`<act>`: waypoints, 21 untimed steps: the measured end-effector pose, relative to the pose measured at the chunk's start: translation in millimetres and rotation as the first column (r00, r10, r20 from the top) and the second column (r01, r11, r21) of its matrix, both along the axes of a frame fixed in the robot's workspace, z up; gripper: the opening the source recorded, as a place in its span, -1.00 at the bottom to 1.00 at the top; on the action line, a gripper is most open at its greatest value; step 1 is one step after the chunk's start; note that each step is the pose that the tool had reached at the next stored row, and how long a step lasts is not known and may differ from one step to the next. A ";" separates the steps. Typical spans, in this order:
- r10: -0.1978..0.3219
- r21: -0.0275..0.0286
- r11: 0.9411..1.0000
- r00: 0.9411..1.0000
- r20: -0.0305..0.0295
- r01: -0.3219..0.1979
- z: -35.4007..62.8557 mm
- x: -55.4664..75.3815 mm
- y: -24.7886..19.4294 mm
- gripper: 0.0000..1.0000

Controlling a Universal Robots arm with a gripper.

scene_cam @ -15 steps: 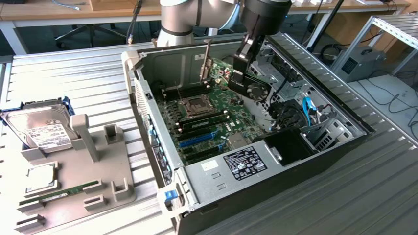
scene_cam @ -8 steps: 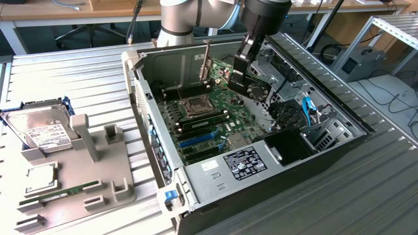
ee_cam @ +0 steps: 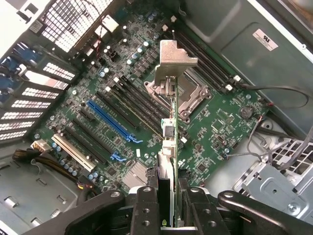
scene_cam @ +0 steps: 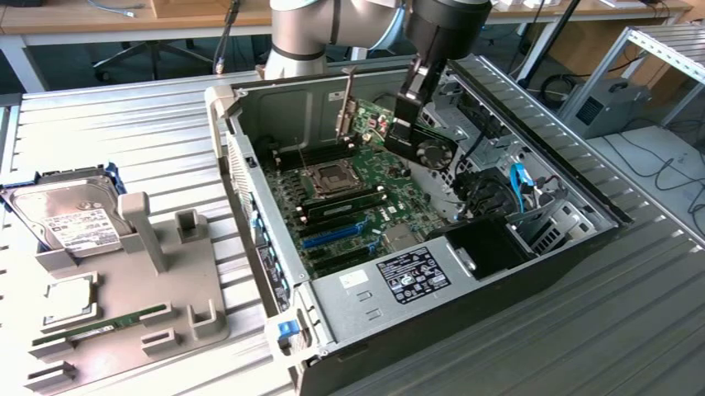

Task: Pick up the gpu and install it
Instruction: 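Insert the gpu into the slot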

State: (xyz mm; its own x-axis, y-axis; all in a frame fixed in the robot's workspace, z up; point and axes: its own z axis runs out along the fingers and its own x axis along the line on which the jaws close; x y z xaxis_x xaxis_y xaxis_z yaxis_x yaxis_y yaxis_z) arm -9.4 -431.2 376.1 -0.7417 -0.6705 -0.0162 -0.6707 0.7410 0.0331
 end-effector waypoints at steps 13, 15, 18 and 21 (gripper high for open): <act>0.038 0.000 0.999 0.999 0.000 -0.038 -0.1 0.0 0.0 -0.47; 0.044 0.000 0.999 0.999 0.000 -0.044 -0.1 0.0 0.0 -0.47; 0.052 0.000 0.999 0.999 0.000 -0.052 -0.2 0.0 0.0 -0.47; 0.062 0.000 0.998 0.998 0.000 -0.062 -0.2 0.0 0.0 -0.47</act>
